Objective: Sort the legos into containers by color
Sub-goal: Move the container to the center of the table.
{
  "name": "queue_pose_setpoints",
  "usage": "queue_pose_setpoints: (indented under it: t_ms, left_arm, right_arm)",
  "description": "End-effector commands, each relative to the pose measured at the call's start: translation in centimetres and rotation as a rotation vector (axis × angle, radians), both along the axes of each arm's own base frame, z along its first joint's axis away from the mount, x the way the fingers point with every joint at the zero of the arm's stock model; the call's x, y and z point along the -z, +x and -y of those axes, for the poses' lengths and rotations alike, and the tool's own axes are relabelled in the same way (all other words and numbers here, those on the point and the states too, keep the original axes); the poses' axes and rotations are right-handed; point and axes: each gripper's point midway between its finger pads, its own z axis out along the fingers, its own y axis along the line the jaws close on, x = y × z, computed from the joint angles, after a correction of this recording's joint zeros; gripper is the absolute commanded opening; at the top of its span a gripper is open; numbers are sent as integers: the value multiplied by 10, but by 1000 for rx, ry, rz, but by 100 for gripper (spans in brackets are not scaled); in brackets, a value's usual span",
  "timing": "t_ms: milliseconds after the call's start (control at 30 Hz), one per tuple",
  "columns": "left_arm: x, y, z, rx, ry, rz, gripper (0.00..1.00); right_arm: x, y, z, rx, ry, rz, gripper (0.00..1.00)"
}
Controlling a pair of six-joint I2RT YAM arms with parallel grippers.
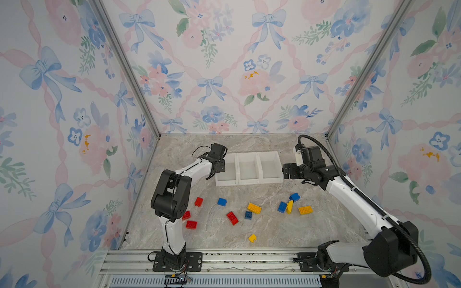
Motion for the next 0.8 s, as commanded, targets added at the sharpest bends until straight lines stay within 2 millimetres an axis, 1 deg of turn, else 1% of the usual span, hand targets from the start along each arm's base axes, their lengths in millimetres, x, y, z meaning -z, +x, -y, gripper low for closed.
queue_pose_setpoints:
  t_ms: [0, 233, 367, 400, 433, 467, 500, 567, 667, 767]
  left_arm:
    - [7, -24, 1, 47, 29, -58, 0]
    - [12, -45, 0, 50, 39, -76, 0]
    - [10, -50, -2, 49, 44, -73, 0]
    - [8, -49, -1, 51, 41, -67, 4]
    - [5, -48, -1, 51, 37, -60, 13]
    - [2, -47, 0, 52, 32, -51, 25]
    - [-4, -45, 1, 50, 27, -38, 33]
    - [-16, -41, 4, 49, 12, -9, 45]
    - [-38, -37, 6, 39, -18, 42, 57]
    - [-61, -37, 8, 33, -40, 95, 65]
  right_arm:
    - [8, -21, 1, 7, -3, -50, 97]
    - [12, -43, 4, 29, -4, -73, 97]
    - [17, -56, 10, 58, -6, -102, 97]
    - [19, -60, 12, 68, -5, -114, 97]
    - [20, -63, 14, 75, -6, -124, 97]
    - [21, -67, 16, 88, -4, -138, 97]
    - [24, -71, 17, 97, -5, -155, 97]
    - [28, -81, 21, 119, -5, -190, 97]
    - [36, -96, 28, 162, 16, -261, 97]
    - [45, -113, 31, 209, 50, -331, 97]
